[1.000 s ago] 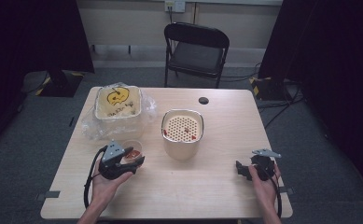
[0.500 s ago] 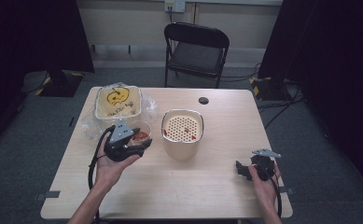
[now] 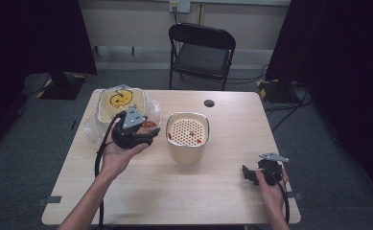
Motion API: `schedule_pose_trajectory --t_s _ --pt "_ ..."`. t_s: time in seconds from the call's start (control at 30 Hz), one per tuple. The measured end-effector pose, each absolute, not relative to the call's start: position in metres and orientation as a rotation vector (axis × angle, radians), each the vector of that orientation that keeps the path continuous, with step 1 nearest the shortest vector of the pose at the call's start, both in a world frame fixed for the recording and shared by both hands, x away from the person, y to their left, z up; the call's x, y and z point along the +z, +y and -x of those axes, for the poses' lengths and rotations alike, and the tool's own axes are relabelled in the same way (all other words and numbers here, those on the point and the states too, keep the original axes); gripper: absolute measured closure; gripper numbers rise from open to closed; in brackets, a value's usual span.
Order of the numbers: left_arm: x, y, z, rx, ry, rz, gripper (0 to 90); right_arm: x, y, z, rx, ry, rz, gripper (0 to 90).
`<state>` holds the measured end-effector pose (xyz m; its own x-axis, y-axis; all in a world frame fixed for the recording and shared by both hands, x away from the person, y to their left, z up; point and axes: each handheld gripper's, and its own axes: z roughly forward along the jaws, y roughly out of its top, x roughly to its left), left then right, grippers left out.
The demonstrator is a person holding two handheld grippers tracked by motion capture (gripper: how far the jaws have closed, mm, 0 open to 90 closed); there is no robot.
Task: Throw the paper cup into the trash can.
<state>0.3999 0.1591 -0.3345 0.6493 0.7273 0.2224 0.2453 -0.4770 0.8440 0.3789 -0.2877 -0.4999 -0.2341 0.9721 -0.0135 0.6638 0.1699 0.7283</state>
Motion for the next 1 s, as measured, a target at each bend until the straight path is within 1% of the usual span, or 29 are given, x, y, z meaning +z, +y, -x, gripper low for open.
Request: schedule_pose_trajectory --t_s 0.2,0.23,0.27,0.33,0.43,0.47,0.5,0.57,0.63,0.67,0.73,0.77,0.8,0.83,0.93,0.97,1.0 --pt "-0.321 0.144 -0.413 0.740 0.728 -2.102 40.1 -0.500 -0.288 -0.379 0.839 1.968 -1.540 8.6" --pt "-0.318 0.137 -0.416 0.781 0.720 -2.133 40.1 -0.500 -0.288 -0.379 0.838 1.968 -1.540 8.5" --pt "-0.318 0.137 -0.416 0.781 0.720 -2.133 40.1 -0.500 -0.288 -0.379 0.838 1.968 -1.540 8.5" --pt "-0.316 0.126 -0.424 0.849 0.678 -2.193 40.1 -0.500 -0.288 -0.379 0.839 1.969 -1.540 8.5" --pt "-0.314 0.121 -0.431 0.865 0.652 -2.232 40.2 -0.500 -0.288 -0.379 0.839 1.969 -1.540 8.6" --pt "-0.314 0.119 -0.433 0.891 0.647 -2.247 40.2 -0.500 -0.288 -0.379 0.839 1.969 -1.540 8.6" --pt "-0.314 0.111 -0.437 0.963 0.611 -2.298 40.2 -0.500 -0.288 -0.379 0.839 1.969 -1.540 8.6" --pt "-0.313 0.109 -0.439 0.974 0.596 -2.307 40.2 -0.500 -0.288 -0.379 0.839 1.970 -1.540 8.5" --pt "-0.311 0.101 -0.443 1.062 0.570 -2.343 40.4 -0.500 -0.288 -0.380 0.840 1.975 -1.533 8.5" --pt "-0.311 0.101 -0.443 1.062 0.570 -2.343 40.5 -0.500 -0.288 -0.380 0.840 1.975 -1.533 8.5" --pt "-0.309 0.095 -0.446 1.164 0.549 -2.389 40.7 -0.500 -0.288 -0.380 0.841 1.975 -1.533 8.5" --pt "-0.311 0.089 -0.447 1.261 0.516 -2.394 40.9 -0.500 -0.288 -0.380 0.841 1.975 -1.532 8.5" --pt "-0.311 0.089 -0.447 1.261 0.516 -2.394 40.9 -0.500 -0.288 -0.380 0.841 1.975 -1.532 8.5" --pt "-0.315 0.083 -0.450 1.362 0.470 -2.428 40.9 -0.500 -0.288 -0.380 0.841 1.975 -1.532 8.5" --pt "-0.318 0.079 -0.454 1.390 0.459 -2.446 40.9 -0.500 -0.288 -0.380 0.841 1.976 -1.532 8.6" --pt "-0.321 0.076 -0.457 1.456 0.435 -2.450 41.4 -0.500 -0.288 -0.380 0.841 1.976 -1.531 8.6" --pt "-0.323 0.075 -0.458 1.489 0.426 -2.448 41.5 -0.500 -0.288 -0.380 0.841 1.976 -1.531 8.6"
